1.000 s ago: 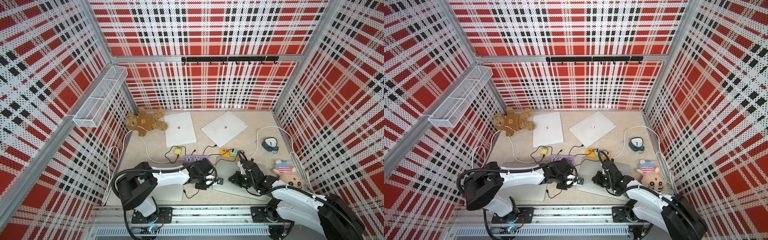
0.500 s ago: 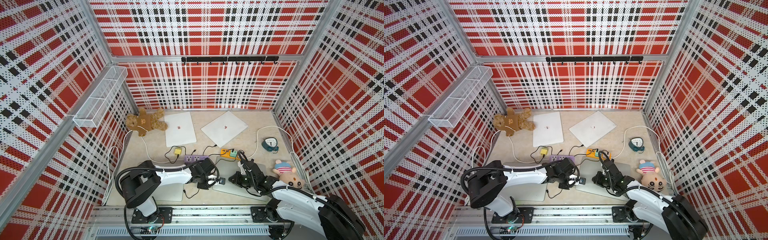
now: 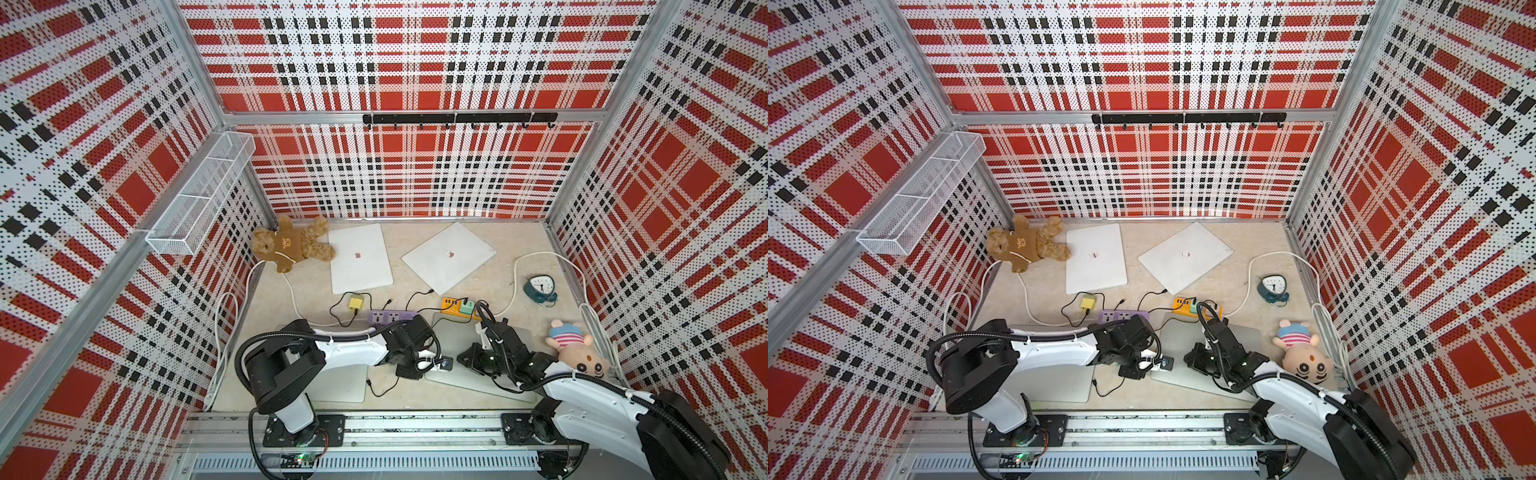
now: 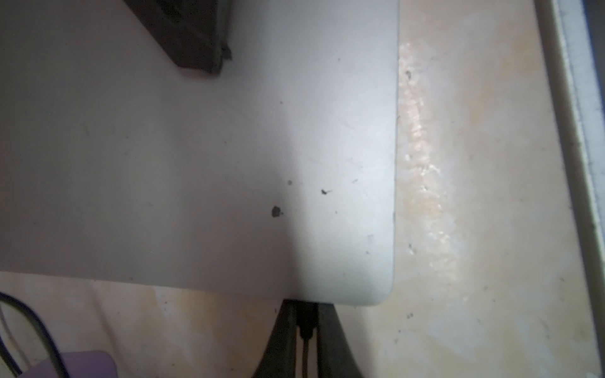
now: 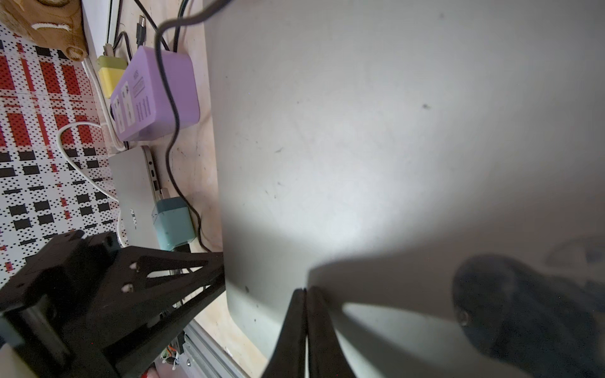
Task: Unplug the laptop charger
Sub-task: Remove the charging cable from the laptop.
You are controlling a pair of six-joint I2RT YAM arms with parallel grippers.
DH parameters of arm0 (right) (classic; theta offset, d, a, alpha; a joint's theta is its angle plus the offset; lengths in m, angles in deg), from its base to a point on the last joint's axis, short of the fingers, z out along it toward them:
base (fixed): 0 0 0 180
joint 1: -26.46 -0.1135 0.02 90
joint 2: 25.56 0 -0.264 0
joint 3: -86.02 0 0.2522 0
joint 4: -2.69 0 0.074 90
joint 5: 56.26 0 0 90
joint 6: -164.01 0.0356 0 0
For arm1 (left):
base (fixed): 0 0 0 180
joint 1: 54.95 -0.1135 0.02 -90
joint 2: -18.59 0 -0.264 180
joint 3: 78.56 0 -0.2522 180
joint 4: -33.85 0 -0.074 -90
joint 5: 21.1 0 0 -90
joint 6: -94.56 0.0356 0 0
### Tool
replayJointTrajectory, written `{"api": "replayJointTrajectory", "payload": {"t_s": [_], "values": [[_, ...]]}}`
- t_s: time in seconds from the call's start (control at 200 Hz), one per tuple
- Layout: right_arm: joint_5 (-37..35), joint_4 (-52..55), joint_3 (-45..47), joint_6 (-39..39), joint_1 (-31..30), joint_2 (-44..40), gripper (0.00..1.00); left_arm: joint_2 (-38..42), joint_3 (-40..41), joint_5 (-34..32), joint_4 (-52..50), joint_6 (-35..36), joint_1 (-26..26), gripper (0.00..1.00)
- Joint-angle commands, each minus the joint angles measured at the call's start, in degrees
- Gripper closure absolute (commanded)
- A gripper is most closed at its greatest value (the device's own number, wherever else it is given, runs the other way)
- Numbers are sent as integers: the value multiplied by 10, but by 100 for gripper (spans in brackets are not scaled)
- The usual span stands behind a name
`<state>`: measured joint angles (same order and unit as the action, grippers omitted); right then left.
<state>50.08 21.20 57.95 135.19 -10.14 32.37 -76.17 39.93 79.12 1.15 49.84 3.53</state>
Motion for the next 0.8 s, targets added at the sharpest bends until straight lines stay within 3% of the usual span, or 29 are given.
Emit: {"api": "replayJointTrajectory", "payload": {"t_s": [0.0,0.371,0.797], "values": [[-4,-3,9,5,3,-4,92,-22,-8,16,-8,8,7,91],[-4,-2,9,4,3,-3,92,-17,-11,-14,-19,27,4,100],[-5,-3,6,2,3,1,92,-22,-14,-9,-28,8,-7,100]]}}
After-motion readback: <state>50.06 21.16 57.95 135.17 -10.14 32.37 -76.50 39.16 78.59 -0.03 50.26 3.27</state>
